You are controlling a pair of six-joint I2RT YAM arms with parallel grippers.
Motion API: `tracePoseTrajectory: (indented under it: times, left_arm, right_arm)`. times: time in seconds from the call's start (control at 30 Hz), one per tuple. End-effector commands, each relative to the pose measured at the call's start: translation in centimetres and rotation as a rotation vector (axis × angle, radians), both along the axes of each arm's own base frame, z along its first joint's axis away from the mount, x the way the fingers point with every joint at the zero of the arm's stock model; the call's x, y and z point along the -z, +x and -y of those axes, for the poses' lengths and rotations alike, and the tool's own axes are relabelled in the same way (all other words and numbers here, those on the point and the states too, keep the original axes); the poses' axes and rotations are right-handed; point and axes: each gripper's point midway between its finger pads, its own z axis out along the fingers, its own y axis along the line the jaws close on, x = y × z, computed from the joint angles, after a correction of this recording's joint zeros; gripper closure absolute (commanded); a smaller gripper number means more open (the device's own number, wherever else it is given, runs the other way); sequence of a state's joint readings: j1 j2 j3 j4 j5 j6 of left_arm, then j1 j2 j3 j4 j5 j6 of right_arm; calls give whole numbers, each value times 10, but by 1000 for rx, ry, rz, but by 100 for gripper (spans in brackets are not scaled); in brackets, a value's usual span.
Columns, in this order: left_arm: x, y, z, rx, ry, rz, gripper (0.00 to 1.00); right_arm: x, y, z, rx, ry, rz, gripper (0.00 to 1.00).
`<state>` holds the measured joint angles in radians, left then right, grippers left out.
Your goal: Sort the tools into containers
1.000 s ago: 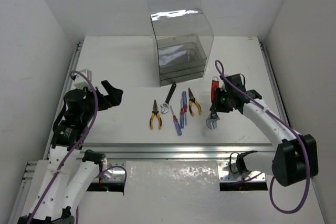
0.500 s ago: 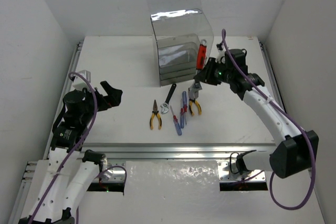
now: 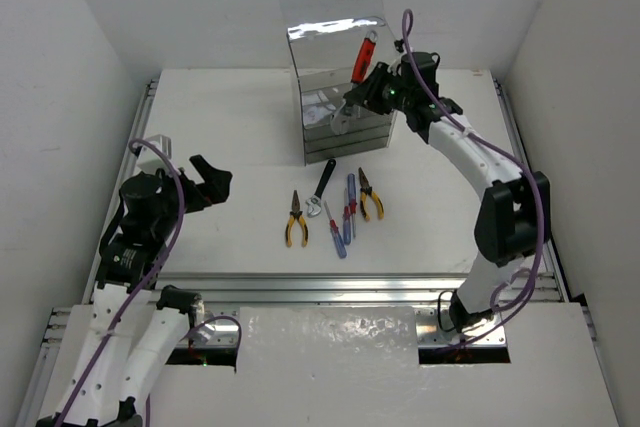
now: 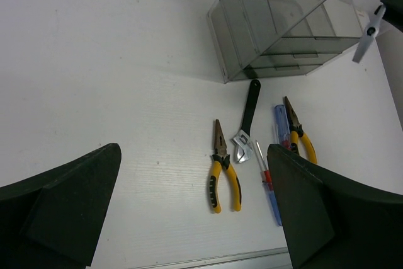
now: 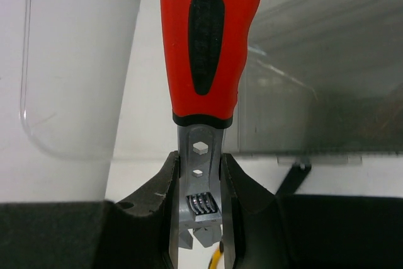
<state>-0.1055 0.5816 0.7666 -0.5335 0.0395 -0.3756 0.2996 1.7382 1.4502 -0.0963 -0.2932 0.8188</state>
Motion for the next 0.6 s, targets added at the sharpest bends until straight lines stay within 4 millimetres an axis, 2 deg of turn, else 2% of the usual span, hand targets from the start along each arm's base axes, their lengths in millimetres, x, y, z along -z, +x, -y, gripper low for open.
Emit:
tracePoseTrajectory:
  times: [0.0,0.03,0.1,0.17,0.27,0.37,0.4,0.57]
  left_arm:
    - [-15,3,0,-13,-13,68,0]
    - [-16,3,-2,-20,-13,70,0]
    - [-18,1,-3,-25,-14,83,0]
    - [-19,1,-2,-24,-16,88,0]
    - [-22,-1,-3,-27,-18,100,0]
    - [-22,-1,-4,-30,-18,101,0]
    - [-22,-2,-4,-30,-17,101,0]
    - [-27,-5,-4,-31,-23,124,0]
  right_arm:
    - [-103,26,-19,-8,149,304,100]
    - [-97,33,-22,-8,147,299,100]
    - [-103,41,-25,10,143,324,100]
    - [-99,49,-26,33,151,319,100]
    - [-104,59,-31,41,198,348,100]
    - [-95,66,-37,57,222,326,100]
    - [-99,67,-37,59,234,347,100]
    - [-93,78,-41,97,242,353,100]
